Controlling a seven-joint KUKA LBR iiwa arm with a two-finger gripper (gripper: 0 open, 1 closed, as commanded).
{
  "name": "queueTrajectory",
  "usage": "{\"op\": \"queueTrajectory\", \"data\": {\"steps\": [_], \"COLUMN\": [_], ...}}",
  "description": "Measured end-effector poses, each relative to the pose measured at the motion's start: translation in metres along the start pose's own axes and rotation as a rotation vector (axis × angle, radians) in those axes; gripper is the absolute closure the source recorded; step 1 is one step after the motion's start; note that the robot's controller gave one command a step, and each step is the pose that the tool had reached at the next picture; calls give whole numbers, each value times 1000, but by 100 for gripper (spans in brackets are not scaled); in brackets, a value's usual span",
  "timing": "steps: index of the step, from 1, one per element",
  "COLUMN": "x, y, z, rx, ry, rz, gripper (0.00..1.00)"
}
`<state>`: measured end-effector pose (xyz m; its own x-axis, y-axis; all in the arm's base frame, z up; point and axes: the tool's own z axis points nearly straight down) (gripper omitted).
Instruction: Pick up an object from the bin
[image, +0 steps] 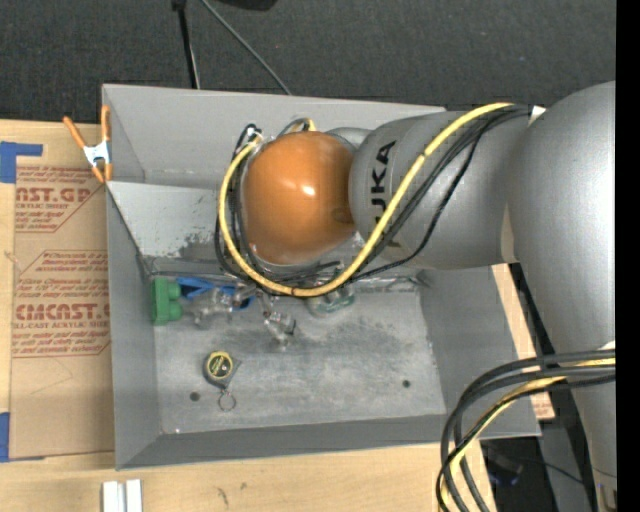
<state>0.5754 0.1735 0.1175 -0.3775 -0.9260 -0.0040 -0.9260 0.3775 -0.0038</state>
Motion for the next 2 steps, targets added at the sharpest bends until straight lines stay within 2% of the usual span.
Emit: {"op": "queueTrajectory", "data": {"steps": [1, 2], "x": [-36, -5], "y": [60, 20], "z": [39, 48], "rx": [-9, -4], "ry": [1, 1], "rz": [-265, -392], "gripper": [0, 0]}}
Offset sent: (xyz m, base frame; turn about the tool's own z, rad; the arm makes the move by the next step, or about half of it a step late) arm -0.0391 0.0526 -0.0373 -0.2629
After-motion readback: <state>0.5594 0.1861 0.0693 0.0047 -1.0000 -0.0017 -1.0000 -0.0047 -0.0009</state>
